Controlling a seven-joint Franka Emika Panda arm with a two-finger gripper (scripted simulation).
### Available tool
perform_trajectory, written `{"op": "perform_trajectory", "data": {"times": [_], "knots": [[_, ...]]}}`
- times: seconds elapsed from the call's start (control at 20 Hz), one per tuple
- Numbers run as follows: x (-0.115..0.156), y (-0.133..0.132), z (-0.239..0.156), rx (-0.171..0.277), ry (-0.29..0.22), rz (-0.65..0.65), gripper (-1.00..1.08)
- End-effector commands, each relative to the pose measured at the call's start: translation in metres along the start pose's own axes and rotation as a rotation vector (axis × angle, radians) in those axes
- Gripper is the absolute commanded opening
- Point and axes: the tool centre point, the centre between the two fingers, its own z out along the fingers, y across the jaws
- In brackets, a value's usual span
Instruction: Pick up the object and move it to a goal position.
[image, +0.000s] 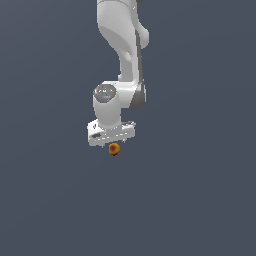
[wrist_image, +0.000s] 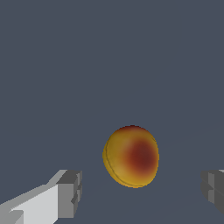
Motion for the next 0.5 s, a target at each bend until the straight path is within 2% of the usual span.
{"op": "perform_trajectory", "data": {"times": [0.0,0.45], "knots": [[-0.001,0.0,0.002,0.0,0.0,-0.007,1.0],[-0.001,0.0,0.023,0.0,0.0,-0.004,1.0]]}}
